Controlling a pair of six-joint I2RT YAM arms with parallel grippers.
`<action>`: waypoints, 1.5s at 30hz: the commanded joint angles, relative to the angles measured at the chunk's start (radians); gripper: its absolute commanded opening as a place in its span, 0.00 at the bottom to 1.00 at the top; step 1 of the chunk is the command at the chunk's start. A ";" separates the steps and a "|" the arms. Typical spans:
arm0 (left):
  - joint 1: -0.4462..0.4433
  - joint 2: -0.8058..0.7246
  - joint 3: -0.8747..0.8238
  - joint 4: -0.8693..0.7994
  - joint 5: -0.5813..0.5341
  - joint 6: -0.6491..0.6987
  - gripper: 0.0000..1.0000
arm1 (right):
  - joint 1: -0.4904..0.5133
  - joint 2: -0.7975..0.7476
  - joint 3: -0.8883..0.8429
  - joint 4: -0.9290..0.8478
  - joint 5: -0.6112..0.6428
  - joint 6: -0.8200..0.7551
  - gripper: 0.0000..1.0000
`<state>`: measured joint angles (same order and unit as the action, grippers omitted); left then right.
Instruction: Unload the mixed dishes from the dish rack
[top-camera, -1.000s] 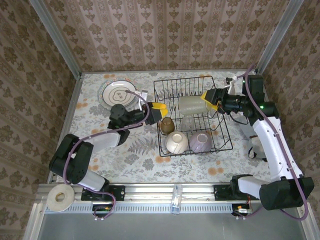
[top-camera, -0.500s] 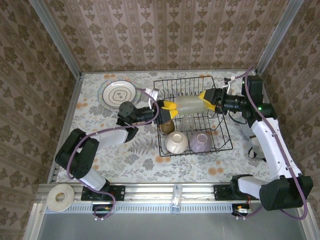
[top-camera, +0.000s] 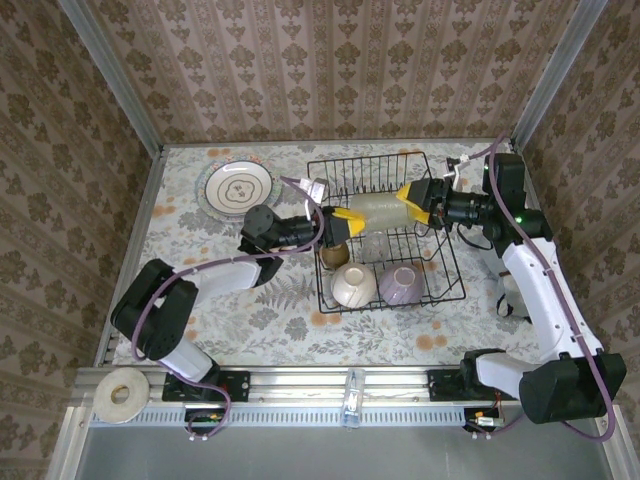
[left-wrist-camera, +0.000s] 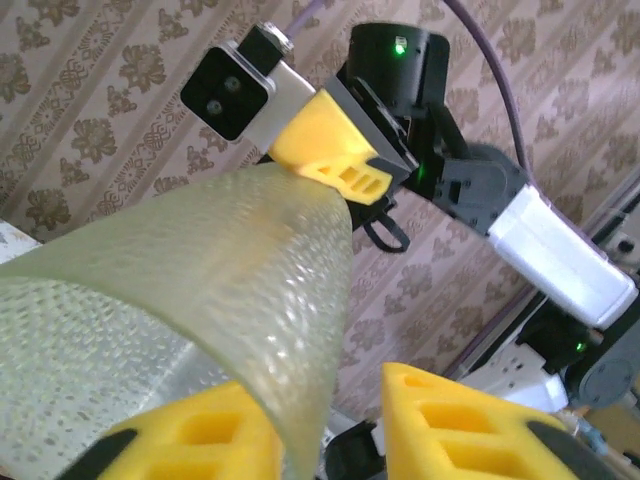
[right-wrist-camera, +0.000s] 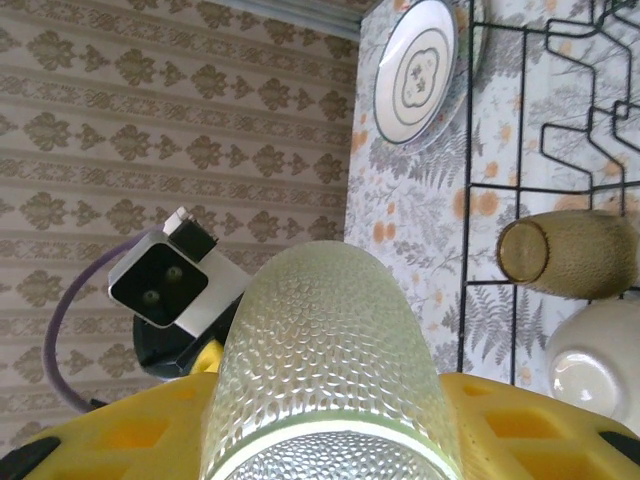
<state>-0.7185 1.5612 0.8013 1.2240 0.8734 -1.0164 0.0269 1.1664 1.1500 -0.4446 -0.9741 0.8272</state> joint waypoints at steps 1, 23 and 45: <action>-0.006 -0.026 0.000 0.042 -0.018 -0.011 0.03 | 0.004 -0.016 -0.010 0.069 -0.028 0.027 0.00; 0.012 -0.406 -0.006 -0.628 -0.223 0.433 0.00 | 0.041 -0.232 0.020 -0.060 0.373 -0.165 1.00; 0.033 -0.798 0.379 -2.098 -0.972 0.731 0.00 | 0.042 -0.207 -0.079 0.065 0.354 -0.125 1.00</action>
<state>-0.6922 0.7170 1.1191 -0.6350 0.0494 -0.2798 0.0639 0.9504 1.0924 -0.4137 -0.6125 0.6876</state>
